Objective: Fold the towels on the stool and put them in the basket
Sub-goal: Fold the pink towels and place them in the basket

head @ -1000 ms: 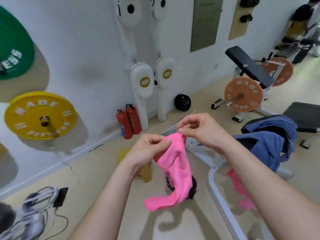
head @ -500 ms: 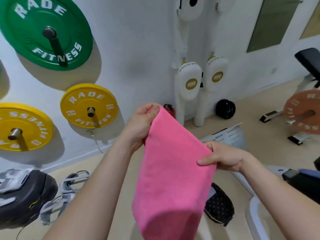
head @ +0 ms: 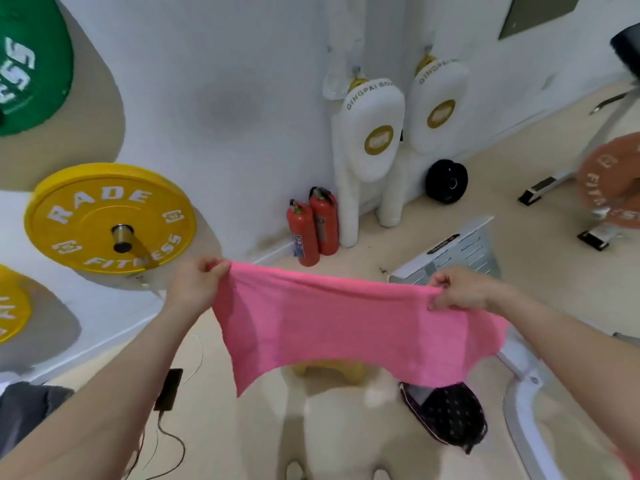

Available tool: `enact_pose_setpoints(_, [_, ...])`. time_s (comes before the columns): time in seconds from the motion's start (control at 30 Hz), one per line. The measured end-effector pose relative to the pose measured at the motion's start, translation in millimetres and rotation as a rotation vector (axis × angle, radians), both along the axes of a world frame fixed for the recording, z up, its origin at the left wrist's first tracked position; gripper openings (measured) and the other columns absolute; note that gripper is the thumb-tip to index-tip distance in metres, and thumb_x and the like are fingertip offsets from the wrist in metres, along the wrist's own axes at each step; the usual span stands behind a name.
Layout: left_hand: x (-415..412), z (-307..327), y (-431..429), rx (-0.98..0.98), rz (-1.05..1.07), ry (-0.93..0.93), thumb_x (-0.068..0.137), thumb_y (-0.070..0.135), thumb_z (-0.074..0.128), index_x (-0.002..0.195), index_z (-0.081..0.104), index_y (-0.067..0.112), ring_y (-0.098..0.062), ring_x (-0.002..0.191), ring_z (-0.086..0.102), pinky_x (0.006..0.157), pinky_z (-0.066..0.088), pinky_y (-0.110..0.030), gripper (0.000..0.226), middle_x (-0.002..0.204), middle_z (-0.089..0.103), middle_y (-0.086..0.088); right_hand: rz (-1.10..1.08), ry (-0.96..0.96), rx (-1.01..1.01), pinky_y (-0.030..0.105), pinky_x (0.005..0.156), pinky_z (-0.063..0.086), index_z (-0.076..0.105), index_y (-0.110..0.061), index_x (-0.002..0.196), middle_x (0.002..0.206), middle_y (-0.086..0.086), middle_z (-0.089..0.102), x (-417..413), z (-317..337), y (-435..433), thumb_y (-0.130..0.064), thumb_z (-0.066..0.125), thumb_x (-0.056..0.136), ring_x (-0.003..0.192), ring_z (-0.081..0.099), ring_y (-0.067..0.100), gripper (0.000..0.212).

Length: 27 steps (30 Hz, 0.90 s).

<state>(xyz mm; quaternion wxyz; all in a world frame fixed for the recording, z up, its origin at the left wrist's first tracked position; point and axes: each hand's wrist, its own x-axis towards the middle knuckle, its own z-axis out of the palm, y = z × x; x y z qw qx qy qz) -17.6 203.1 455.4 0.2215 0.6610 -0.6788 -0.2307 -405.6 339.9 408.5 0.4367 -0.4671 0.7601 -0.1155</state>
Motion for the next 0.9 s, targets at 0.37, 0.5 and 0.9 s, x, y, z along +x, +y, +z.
enact_pose_setpoints(0.37, [-8, -131, -242, 0.073, -0.006, 0.222, 0.09, 0.033, 0.06, 0.098, 0.075, 0.016, -0.019, 0.065, 0.069, 0.064, 0.048, -0.028, 0.023, 0.063, 0.071, 0.003, -0.447, 0.501, -0.462, 0.034, 0.056, 0.022, 0.036, -0.015, 0.056, 0.056, 0.001, 0.04, 2, -99, -179, 0.002, 0.056, 0.076, 0.065, 0.043, 0.028, 0.033])
enact_pose_setpoints(0.5, [0, -206, -269, 0.162, -0.018, 0.442, 0.09, 0.025, 0.062, 0.099, 0.072, 0.018, -0.007, 0.071, 0.071, 0.058, 0.045, -0.015, 0.015, 0.085, 0.072, -0.003, -0.571, 0.495, -0.549, 0.03, 0.051, 0.027, 0.039, -0.019, 0.057, 0.057, 0.001, 0.043, 15, -163, -190, 0.005, 0.054, 0.075, 0.059, 0.039, 0.026, 0.034])
enact_pose_setpoints(0.9, [86, -529, -175, 0.586, -0.055, 0.322, 0.078, 0.012, 0.074, 0.072, 0.078, 0.034, -0.012, 0.094, 0.066, 0.1, 0.043, -0.036, 0.024, 0.084, 0.075, 0.011, -0.591, 0.257, -0.32, 0.029, 0.054, 0.039, 0.038, -0.022, 0.054, 0.051, 0.005, 0.046, 84, -518, -65, 0.004, 0.066, 0.07, 0.052, 0.052, 0.019, 0.041])
